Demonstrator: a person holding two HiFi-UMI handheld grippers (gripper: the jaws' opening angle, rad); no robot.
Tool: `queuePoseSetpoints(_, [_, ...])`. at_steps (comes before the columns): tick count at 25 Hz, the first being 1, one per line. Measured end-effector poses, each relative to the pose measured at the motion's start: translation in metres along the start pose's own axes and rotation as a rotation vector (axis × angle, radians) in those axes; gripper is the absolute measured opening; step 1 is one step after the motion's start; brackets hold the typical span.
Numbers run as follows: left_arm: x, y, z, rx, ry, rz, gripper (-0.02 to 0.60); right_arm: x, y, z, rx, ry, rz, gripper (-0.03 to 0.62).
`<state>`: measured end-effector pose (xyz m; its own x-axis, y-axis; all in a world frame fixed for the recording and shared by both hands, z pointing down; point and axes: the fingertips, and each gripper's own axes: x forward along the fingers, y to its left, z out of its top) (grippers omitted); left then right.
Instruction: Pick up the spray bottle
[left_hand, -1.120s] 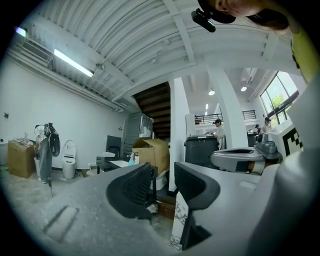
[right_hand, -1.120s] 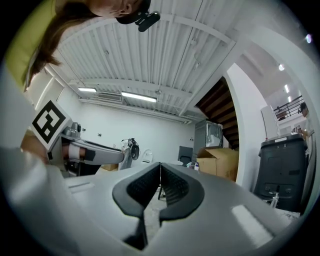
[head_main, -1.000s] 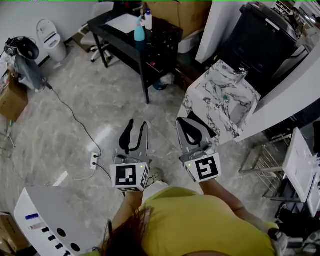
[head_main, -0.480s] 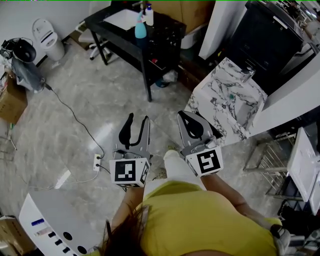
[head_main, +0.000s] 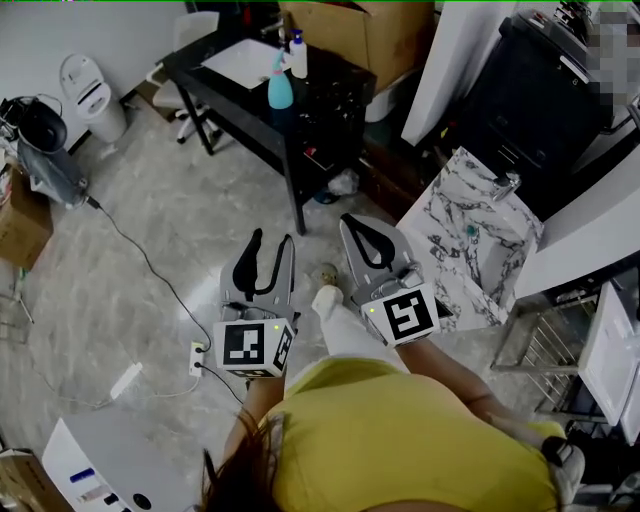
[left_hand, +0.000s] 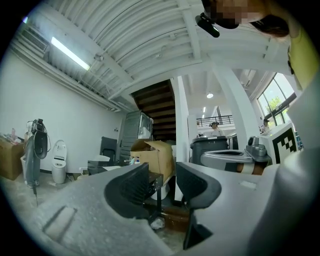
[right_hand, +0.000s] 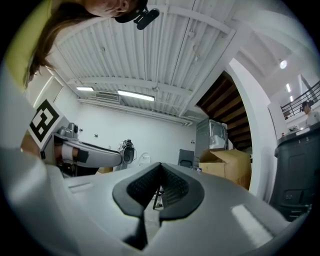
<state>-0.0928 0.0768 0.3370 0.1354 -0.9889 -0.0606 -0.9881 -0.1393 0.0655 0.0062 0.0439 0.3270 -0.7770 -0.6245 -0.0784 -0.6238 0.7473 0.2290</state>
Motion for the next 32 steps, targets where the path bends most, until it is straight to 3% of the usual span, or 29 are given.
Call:
queuePoseSetpoints(6, [0.101,0.052,-0.009,0.007,-0.019,0.011,0.173,0.111,-0.061,-0.010,0.024,-0.075,0.001,0.002])
queuePoseSetpoints(17, [0.270,0.136,-0.005,-0.014,-0.009,0.047,0.175,0.285,-0.156,-0.050,0.030,-0.043,0.052,0.002])
queuePoseSetpoints(21, [0.306,0.156,-0.007,-0.013,-0.005,0.058,0.209,0.318,-0.175,-0.066,0.036,-0.025,0.060,0.002])
queuePoseSetpoints(32, [0.373,0.168,-0.022,0.021,0.026,0.048,0.209,0.355,-0.217,-0.101,0.066,0.000,0.052,0.002])
